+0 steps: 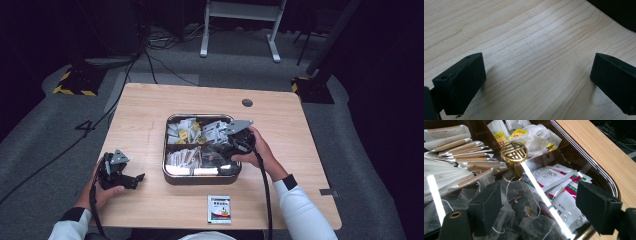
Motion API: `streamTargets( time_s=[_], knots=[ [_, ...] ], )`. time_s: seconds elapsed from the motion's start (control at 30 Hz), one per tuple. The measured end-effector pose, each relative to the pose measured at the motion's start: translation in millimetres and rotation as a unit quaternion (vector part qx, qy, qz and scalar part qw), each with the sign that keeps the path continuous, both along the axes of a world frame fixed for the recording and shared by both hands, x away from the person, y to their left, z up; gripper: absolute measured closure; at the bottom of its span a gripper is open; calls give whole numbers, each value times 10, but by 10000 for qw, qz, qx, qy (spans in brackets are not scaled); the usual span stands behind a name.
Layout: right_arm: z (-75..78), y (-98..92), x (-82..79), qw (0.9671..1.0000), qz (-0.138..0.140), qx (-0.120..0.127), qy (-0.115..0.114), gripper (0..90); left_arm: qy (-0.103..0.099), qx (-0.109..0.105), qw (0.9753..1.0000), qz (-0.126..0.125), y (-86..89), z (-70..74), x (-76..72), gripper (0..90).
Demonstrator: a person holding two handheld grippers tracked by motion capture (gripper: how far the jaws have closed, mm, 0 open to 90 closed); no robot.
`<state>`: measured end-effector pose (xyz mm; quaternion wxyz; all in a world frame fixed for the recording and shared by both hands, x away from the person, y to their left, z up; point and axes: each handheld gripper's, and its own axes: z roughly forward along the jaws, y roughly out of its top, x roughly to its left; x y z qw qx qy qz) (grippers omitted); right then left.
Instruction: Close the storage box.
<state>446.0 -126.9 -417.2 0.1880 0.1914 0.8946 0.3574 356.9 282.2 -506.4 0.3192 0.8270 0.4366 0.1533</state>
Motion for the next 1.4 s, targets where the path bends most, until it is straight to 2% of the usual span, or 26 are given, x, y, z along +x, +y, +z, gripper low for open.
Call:
streamTargets(
  time_s=[0.83,1.07,1.4],
  knots=[
    [69,-296,-98,9997,-212,24,-153,219,1,1,10000,1,0,0,0,4],
    [81,-399,-136,9994,-286,121,-151,221,0,-1,10000,1,0,0,0,4],
    [92,-594,-218,9990,-399,-3,-224,221,-5,4,10000,7,0,0,-1,4]
  ],
)
